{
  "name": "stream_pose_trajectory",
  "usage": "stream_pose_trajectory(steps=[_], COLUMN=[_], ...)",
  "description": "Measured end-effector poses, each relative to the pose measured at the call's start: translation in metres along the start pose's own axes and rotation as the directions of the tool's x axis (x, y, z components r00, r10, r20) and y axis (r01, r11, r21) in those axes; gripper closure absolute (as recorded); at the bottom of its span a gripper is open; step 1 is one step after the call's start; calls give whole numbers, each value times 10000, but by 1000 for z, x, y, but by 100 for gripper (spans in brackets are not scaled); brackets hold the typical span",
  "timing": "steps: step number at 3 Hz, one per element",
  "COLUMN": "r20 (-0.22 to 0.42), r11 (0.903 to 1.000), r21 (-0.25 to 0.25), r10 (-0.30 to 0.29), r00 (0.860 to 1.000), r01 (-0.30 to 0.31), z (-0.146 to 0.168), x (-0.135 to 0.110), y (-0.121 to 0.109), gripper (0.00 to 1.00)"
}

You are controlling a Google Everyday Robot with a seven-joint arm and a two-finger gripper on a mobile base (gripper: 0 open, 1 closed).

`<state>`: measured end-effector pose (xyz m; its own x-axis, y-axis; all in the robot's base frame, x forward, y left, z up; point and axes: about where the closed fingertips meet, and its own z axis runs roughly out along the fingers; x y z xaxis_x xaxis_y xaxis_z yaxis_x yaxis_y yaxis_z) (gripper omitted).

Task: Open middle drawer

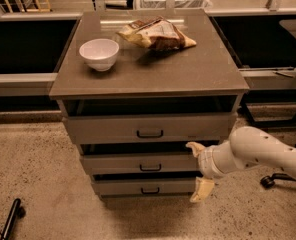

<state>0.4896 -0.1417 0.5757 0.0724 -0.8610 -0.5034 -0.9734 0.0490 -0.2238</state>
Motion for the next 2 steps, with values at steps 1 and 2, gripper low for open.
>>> stream_pose_trajectory(steps=[1,2], r20=[1417,1482], r11=[9967,9898], r21=[-337,-370], r10=[-691,-1309], r00=[9875,9803], r01=[745,1377], z=[17,24], x=[9,16], y=[4,6], gripper=[0,0])
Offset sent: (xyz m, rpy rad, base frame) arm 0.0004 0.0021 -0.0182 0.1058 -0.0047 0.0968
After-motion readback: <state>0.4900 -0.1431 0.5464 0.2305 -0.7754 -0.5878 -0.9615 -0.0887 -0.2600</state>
